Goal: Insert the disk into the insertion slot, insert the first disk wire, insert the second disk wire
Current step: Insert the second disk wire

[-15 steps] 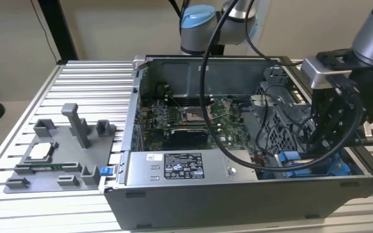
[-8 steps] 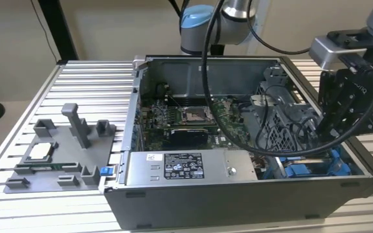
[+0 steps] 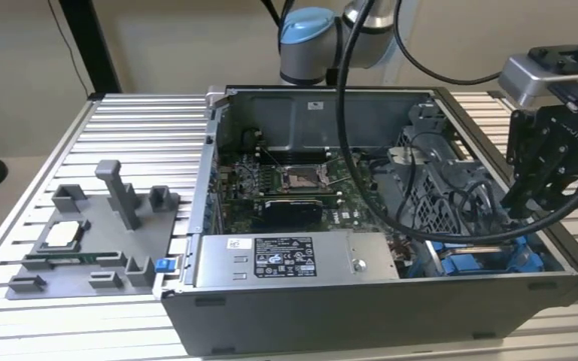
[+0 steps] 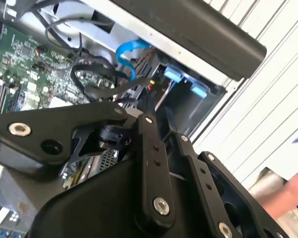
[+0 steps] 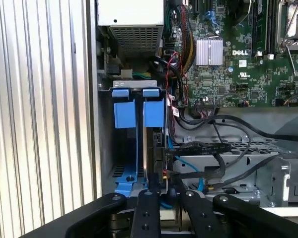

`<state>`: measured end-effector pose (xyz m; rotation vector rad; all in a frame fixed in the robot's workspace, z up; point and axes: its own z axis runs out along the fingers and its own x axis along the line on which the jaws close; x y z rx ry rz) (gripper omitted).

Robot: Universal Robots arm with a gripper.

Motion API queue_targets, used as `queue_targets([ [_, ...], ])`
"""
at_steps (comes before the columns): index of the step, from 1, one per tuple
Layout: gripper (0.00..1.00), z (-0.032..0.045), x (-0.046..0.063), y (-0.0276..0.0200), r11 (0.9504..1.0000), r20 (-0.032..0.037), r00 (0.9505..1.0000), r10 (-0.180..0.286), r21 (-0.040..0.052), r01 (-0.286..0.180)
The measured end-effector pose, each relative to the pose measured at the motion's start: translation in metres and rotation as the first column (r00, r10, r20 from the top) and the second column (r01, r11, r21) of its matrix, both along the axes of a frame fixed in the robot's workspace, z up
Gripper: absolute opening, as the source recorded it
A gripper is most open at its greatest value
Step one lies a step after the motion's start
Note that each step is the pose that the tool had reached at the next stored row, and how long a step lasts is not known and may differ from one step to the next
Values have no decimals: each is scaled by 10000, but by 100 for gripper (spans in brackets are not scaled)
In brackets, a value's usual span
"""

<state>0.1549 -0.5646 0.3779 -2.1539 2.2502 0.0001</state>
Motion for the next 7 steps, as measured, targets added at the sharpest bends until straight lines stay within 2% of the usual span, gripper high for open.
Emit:
queue_targets([
  [7,100,0,1,0,10000,-1,10000,-1,0,1],
])
